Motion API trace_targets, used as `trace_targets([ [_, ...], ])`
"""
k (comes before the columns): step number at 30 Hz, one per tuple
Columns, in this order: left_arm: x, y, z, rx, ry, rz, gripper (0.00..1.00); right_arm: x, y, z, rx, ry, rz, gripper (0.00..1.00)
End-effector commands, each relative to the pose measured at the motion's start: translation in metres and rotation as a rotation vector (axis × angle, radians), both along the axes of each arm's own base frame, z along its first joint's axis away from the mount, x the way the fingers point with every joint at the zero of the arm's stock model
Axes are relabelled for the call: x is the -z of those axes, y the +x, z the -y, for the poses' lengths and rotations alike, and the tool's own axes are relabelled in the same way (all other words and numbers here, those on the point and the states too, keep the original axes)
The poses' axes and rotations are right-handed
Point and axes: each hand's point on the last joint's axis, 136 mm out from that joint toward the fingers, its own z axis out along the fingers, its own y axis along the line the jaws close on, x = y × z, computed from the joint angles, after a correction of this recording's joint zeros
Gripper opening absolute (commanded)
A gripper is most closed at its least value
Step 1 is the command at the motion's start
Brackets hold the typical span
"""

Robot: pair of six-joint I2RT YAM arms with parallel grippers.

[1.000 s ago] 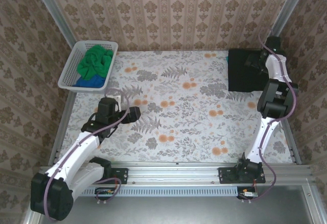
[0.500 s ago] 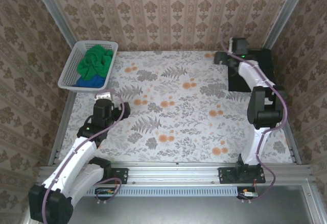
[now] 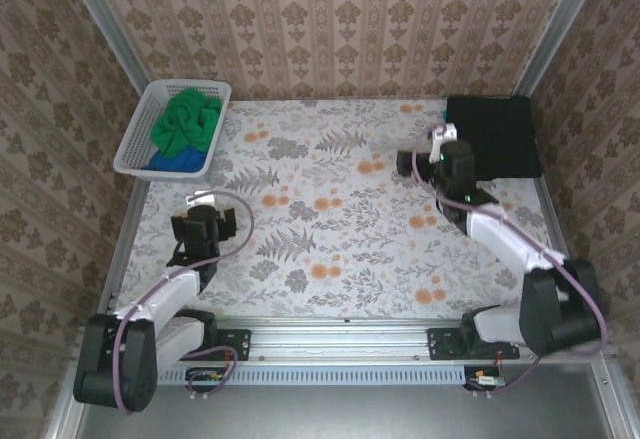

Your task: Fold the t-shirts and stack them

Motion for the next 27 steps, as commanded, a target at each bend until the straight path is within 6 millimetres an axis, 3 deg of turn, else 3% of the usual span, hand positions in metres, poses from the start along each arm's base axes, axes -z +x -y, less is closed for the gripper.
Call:
trace_targets([
  [1,-0.029,0.032,0.005,0.040,-0.036,0.128,1.00,0.002,-0.021,0.014,0.047,0.010,0.119,1.00],
  [6,-0.024,0.068,0.008,0.038,-0.008,0.094,1.00,0.036,-0.046,0.054,0.226,-0.122,0.022,1.00],
  [10,-0.026,0.085,-0.004,-0.001,0.066,0.091,1.00,0.060,-0.052,0.080,0.334,-0.137,0.046,1.00],
  [12,-0.021,0.089,-0.001,0.038,0.084,0.113,1.00,0.069,-0.051,0.093,0.399,-0.129,-0.006,1.00],
  [16,-0.014,0.082,-0.009,0.062,-0.016,0.193,1.00,0.064,-0.039,0.100,0.434,-0.129,0.049,1.00],
  [17,-0.004,0.084,-0.012,0.064,-0.033,0.180,1.00,0.063,-0.034,0.101,0.435,-0.128,0.061,1.00],
  [21,-0.008,0.088,-0.007,0.085,-0.009,0.198,1.00,0.064,-0.018,0.097,0.402,-0.160,0.031,1.00],
  [23,-0.006,0.087,-0.007,0.082,-0.018,0.182,1.00,0.076,-0.013,0.100,0.382,-0.140,0.094,1.00],
  [24,-0.007,0.087,-0.008,0.081,-0.010,0.191,1.00,0.081,-0.016,0.099,0.376,-0.127,0.044,1.00],
  [27,-0.007,0.088,-0.007,0.082,-0.013,0.189,1.00,0.081,-0.013,0.095,0.344,-0.124,0.043,1.00],
])
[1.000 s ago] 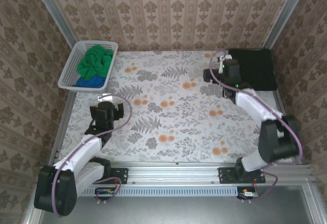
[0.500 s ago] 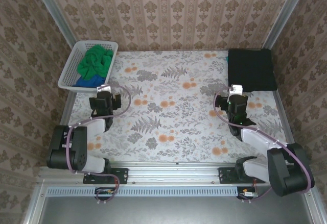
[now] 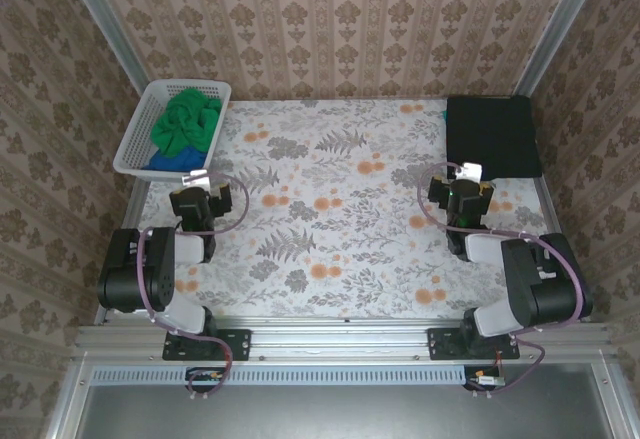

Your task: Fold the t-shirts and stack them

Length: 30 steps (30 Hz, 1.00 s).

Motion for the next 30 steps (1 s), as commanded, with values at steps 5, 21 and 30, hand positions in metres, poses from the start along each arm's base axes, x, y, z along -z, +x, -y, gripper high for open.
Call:
trace_targets([
  [5,-0.012,0.006,0.007,0.031,0.013,0.046,1.00,0.000,0.012,-0.015,-0.120,0.017,0.107,1.00],
  [21,-0.012,0.005,0.007,0.030,0.014,0.047,1.00,-0.002,0.012,-0.014,-0.103,0.016,0.082,1.00],
  [30,-0.011,0.006,0.007,0.030,0.014,0.046,1.00,-0.002,0.012,-0.015,-0.107,0.017,0.081,1.00],
])
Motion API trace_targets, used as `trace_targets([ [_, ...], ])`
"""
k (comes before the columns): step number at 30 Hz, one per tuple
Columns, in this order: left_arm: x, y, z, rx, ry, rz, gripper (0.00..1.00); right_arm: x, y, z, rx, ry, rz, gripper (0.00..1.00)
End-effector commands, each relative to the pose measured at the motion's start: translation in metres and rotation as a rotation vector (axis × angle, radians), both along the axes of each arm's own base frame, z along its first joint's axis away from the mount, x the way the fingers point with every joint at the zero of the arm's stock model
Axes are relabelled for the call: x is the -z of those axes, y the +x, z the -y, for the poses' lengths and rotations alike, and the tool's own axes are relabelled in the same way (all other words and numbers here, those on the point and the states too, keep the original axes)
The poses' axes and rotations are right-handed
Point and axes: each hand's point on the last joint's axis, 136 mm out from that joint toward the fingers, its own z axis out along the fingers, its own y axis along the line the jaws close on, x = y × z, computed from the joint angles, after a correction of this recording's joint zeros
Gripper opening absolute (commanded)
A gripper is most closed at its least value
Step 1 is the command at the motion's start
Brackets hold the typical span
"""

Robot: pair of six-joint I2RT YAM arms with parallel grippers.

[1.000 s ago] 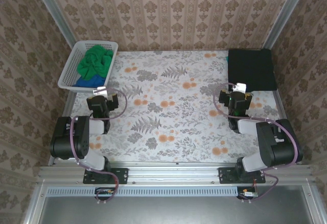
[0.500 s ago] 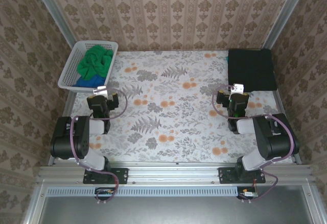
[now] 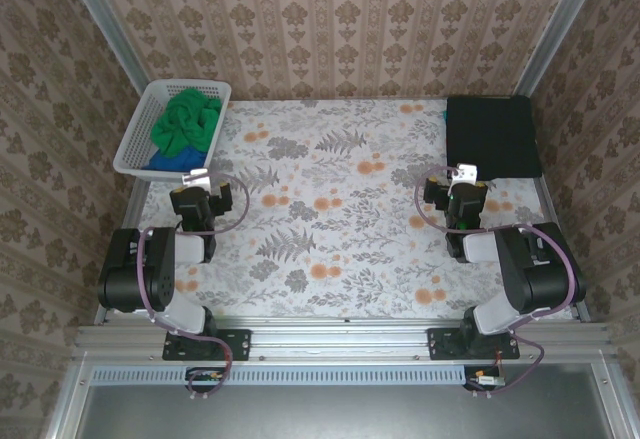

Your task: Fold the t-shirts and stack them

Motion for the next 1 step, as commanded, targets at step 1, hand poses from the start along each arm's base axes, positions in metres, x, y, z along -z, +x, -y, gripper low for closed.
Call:
trace_targets([
  [1,-0.0082,0.0039,0.0043,0.021,0.014,0.031,1.00,-0.0087,0.0030,-0.0011,-0.009,0.004,0.036,1.00],
])
